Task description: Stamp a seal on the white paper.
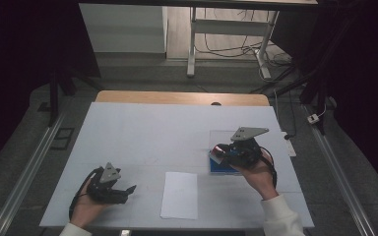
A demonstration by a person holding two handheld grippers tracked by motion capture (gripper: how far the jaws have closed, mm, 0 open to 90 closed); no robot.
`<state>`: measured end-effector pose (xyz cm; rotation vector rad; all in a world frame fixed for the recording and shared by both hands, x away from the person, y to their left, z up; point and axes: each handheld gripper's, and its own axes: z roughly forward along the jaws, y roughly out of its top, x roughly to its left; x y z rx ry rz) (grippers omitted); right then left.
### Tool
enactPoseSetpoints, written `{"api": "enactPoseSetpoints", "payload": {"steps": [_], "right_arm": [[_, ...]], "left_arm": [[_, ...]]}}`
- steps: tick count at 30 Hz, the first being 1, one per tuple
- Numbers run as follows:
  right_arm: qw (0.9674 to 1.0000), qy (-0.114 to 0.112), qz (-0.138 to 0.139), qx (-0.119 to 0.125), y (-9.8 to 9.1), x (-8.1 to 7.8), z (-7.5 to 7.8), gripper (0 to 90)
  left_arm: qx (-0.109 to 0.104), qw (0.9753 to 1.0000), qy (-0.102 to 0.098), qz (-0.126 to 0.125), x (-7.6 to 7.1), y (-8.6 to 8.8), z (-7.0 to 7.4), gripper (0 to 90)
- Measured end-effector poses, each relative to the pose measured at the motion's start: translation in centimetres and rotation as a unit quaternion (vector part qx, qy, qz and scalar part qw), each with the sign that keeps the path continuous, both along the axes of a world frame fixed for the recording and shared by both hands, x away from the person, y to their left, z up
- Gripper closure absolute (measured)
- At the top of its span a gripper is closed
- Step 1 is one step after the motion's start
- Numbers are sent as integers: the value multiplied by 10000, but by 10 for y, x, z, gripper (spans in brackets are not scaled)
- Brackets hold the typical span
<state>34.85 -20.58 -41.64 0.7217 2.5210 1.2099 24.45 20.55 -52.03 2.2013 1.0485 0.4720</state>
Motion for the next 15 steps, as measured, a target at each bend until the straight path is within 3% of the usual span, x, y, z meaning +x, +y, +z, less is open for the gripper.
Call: {"api": "enactPoseSetpoints", "payload": {"steps": [15], "right_arm": [[9998,91,166,-74,10,-2,-6,700]], "left_arm": [[7,10000,3,-4,0,0,0,184]]}}
